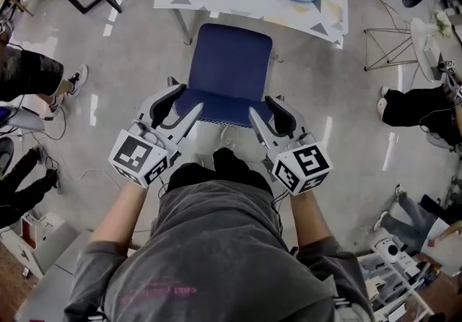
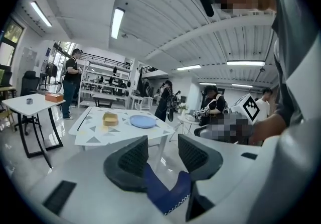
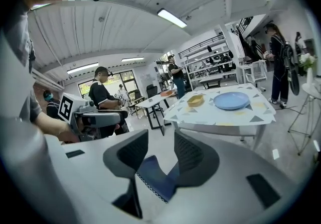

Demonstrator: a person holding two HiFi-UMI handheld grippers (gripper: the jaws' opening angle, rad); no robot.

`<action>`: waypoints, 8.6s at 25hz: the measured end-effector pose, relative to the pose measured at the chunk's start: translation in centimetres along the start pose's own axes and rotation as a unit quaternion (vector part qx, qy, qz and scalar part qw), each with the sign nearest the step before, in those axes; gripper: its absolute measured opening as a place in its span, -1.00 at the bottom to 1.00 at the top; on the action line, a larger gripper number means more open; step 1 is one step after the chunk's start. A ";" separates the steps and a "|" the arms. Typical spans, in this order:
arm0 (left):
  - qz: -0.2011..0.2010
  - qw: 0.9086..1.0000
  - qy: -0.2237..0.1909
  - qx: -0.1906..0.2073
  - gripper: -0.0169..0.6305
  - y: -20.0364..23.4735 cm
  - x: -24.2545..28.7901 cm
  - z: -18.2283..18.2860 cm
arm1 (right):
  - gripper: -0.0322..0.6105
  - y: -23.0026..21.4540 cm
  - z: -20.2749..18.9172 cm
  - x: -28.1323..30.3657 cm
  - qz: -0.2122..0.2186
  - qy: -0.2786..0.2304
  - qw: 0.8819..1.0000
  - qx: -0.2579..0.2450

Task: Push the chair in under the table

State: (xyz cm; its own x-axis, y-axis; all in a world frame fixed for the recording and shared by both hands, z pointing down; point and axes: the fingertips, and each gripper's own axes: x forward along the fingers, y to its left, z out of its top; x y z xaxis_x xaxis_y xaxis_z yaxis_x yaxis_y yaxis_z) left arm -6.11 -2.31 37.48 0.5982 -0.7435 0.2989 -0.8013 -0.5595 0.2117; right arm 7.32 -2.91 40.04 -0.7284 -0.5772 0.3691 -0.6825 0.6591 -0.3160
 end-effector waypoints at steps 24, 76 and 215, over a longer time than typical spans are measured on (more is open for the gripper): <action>-0.166 0.962 0.193 0.093 -0.30 -0.2 3.5 -14.7 | -0.44 0.7 -13.8 4.5 0.111 0.222 0.963 -0.108; -0.199 0.791 0.415 0.403 -0.69 1.9 5.4 -28.9 | -0.56 -4.2 -27.0 7.1 0.078 0.423 0.804 -0.410; -0.277 0.764 0.455 0.363 -0.70 19.5 27.9 -13.9 | -0.69 -24.3 -8.2 25.6 0.031 0.381 0.817 -0.431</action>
State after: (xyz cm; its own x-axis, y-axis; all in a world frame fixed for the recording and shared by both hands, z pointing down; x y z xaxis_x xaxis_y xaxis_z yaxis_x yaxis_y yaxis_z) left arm -5.16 -28.88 62.90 0.3238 0.0585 0.9443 -0.0130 -0.9977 0.0663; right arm 5.79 -29.72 64.33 -0.2855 -0.2786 0.9170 -0.1101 0.9600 0.2574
